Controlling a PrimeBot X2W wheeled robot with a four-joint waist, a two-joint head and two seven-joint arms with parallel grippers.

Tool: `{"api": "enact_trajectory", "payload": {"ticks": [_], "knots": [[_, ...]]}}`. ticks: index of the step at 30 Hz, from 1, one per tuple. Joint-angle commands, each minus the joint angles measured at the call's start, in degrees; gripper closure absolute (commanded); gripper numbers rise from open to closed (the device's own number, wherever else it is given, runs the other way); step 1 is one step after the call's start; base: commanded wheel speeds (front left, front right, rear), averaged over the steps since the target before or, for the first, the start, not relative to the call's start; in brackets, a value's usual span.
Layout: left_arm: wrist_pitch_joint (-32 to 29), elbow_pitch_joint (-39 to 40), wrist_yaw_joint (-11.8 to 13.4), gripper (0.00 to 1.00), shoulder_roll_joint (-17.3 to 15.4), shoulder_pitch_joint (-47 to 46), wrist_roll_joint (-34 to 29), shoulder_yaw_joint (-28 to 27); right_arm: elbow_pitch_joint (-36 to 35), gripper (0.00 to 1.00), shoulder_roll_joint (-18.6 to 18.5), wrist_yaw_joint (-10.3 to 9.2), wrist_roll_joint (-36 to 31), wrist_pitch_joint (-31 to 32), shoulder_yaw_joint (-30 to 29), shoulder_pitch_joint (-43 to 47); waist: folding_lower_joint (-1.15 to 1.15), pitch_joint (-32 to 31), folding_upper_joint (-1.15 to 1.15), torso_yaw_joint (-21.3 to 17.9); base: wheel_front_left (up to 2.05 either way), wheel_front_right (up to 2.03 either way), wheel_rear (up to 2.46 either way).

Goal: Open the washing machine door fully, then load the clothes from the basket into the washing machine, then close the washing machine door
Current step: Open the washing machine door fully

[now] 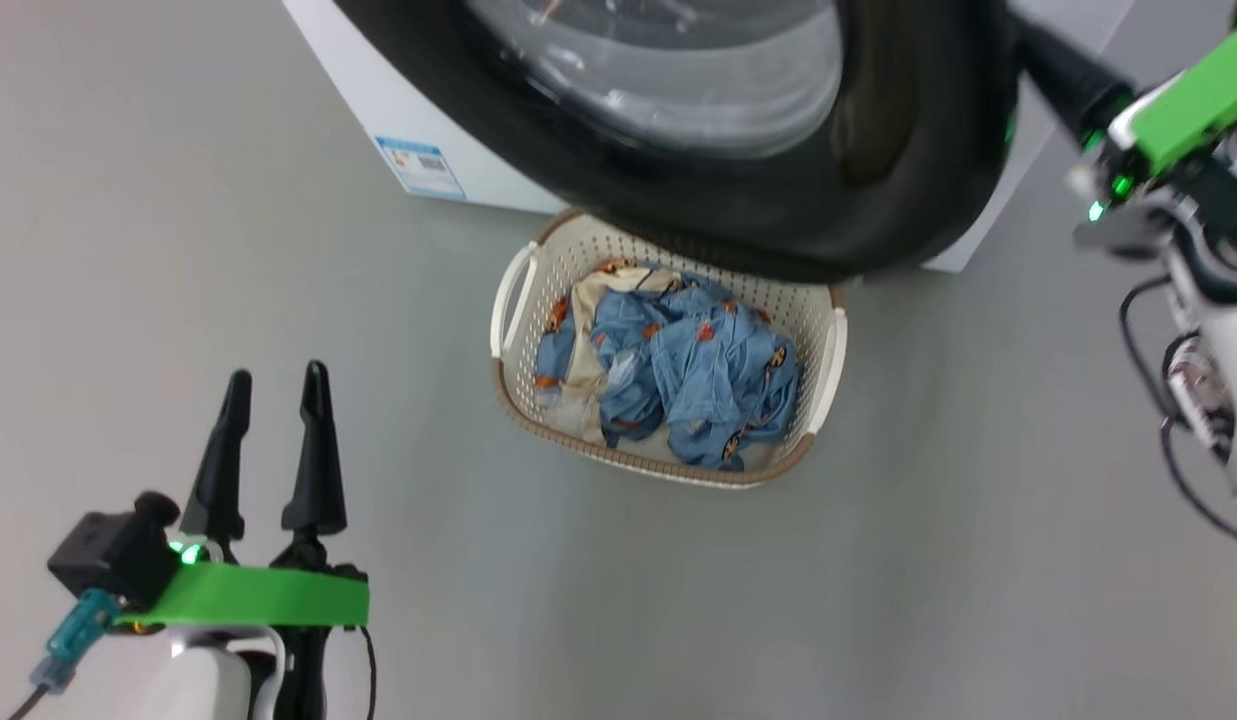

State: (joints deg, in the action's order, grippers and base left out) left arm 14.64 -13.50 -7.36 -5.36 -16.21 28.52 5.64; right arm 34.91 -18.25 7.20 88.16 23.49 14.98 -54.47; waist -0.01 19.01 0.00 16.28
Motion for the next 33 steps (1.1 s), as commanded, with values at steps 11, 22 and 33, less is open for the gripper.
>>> {"api": "enact_trajectory", "payload": {"ticks": [11,22,33], "knots": [[0.4,-0.2,-0.1,0.0,-1.5,4.4,-2.7,-3.0,-4.7,1.0,3.6,0.29,3.5,4.0,2.3,11.0,0.01,-8.6,0.0,0.9,0.0,0.0,0.0],[0.4,-0.9,-0.1,0.0,-1.6,7.6,-4.2,-3.7,-8.8,1.0,4.1,0.29,5.1,6.6,2.5,19.9,0.01,-13.3,0.0,4.7,0.0,0.0,0.0],[0.4,-1.4,-0.1,0.0,-1.9,8.8,-5.0,-3.6,-11.3,1.0,5.9,0.29,6.2,8.6,2.1,25.7,0.01,-16.2,0.0,9.5,0.0,0.0,0.0]]}}
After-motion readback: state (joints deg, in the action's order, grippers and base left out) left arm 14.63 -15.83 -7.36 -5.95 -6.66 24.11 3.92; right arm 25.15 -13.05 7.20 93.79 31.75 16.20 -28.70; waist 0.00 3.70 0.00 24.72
